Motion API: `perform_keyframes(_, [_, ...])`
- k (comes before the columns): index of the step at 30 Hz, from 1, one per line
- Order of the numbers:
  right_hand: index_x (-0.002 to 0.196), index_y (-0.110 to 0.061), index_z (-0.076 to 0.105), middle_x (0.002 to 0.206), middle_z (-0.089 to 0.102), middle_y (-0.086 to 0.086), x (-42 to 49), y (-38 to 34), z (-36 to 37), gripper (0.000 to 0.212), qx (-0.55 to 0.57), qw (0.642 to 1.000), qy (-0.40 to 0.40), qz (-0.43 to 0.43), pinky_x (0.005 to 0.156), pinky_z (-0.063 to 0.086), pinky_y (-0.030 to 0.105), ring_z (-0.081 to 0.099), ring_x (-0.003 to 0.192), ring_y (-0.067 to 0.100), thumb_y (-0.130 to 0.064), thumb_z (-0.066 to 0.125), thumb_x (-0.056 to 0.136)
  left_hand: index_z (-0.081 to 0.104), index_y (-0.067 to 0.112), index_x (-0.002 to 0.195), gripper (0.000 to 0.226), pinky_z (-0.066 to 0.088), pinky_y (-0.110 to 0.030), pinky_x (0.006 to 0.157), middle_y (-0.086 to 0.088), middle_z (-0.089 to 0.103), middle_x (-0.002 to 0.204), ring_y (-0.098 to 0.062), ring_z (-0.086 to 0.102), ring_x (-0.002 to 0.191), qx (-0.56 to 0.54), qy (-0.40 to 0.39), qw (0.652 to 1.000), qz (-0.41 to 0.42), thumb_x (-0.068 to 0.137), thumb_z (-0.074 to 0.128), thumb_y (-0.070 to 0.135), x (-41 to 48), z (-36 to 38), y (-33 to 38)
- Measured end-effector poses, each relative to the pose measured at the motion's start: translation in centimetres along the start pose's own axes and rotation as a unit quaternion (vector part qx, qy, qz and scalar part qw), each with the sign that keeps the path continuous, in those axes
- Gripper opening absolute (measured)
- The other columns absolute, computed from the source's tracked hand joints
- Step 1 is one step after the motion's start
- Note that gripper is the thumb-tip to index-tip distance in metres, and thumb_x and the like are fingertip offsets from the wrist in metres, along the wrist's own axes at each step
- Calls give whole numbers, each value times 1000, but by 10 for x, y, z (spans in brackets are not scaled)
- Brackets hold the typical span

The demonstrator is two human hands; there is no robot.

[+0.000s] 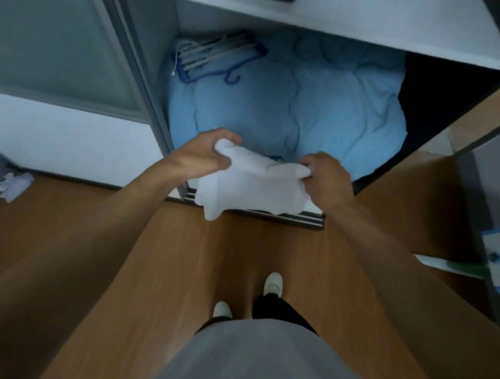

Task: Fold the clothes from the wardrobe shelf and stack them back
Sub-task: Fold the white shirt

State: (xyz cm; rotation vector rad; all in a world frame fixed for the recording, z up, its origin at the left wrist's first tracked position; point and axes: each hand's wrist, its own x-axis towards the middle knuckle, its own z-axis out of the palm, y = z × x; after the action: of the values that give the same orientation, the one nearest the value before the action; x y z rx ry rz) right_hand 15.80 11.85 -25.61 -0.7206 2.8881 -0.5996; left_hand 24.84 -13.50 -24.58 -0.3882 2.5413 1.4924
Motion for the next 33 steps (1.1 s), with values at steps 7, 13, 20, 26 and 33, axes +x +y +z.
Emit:
perform_keyframes(7, [101,-18,65,116,54,1,69,-9,-73,18,101,982,123,-102,71,49,35,57,99,18,-9,67,85,42,23,143,73,47,-35,95,-8,59,133,-29,57,114,292,110,950,8,79,76,13,38,-31,63])
perform_keyframes(13, [84,-32,53,86,67,3,130,-32,-131,31,406,909,50,-76,60,58,36,75,73,25,-4,52,94,63,26,118,42,47,-43,75,-8,63,110,-37,63,97,410,321,853,38,78,72,30,63,-80,119])
perform_keyframes(20, [90,-19,57,91,62,-2,195,-29,-168,8,438,879,40,-186,90,52,49,58,91,16,-13,61,93,55,20,116,23,49,-42,66,-15,67,101,-42,67,81,381,416,824,44,94,52,23,98,-108,150])
perform_keyframes(26, [86,-24,64,122,69,4,246,-36,-194,23,557,797,67,-225,107,48,45,62,120,20,-1,65,83,50,15,106,32,61,-39,70,-13,62,96,-35,72,82,-283,317,894,142,87,43,-9,140,-127,192])
perform_keyframes(33, [109,10,69,113,71,16,349,-74,-234,34,708,687,12,-166,93,54,38,69,107,30,6,67,76,54,6,77,20,47,-27,70,-6,58,77,-19,59,73,-513,233,767,307,64,39,2,204,-210,231])
